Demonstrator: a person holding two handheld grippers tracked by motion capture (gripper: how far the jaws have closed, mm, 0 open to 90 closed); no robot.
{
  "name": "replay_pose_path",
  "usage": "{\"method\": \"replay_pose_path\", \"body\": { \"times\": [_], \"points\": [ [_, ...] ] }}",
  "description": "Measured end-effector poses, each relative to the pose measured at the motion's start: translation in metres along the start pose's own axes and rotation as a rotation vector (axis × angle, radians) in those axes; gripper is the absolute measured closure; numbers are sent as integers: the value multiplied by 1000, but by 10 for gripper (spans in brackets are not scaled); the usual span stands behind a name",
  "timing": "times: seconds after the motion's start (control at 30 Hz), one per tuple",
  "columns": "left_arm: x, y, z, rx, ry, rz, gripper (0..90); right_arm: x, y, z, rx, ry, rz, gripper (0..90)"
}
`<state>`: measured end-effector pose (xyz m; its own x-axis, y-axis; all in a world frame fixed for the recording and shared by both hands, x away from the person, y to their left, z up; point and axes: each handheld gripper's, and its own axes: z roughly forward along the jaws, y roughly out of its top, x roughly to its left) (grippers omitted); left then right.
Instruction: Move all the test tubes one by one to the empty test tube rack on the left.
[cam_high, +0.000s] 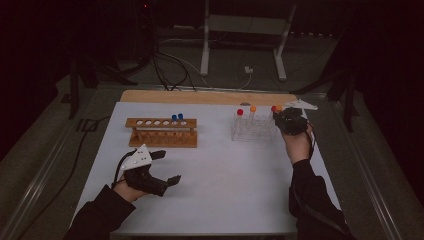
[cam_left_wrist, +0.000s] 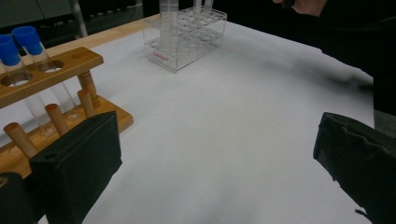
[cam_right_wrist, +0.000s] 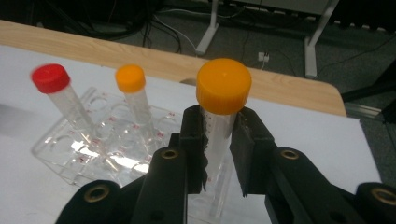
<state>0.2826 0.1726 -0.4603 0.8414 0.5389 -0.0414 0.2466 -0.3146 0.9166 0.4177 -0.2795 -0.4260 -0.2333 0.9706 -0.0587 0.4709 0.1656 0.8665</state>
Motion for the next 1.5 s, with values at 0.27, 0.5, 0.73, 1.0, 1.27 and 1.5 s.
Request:
{"method": "replay_pose_path", "body": {
  "times": [0.27, 0.5, 0.73, 1.0, 1.27, 1.5],
  "points": [
    [-1, 5, 2, 6, -12, 6, 19, 8, 11, -20, -35, 35, -26, 751],
    [0, 9, 6, 14, -28, -2, 18, 26, 10, -31, -35, 93, -75, 752],
    [-1, 13, 12, 33, -50, 3, 19, 48, 1, -40, -26, 167, -123, 751],
    [-1, 19, 21, 54, -67, 19, 21, 75, -19, -46, 5, 244, -176, 751],
    [-3, 27, 31, 57, -92, 28, 21, 100, -37, -54, 28, 324, -227, 751],
    [-9, 37, 41, 52, -117, 44, 23, 118, -46, -63, 28, 387, -264, 751]
  ]
}}
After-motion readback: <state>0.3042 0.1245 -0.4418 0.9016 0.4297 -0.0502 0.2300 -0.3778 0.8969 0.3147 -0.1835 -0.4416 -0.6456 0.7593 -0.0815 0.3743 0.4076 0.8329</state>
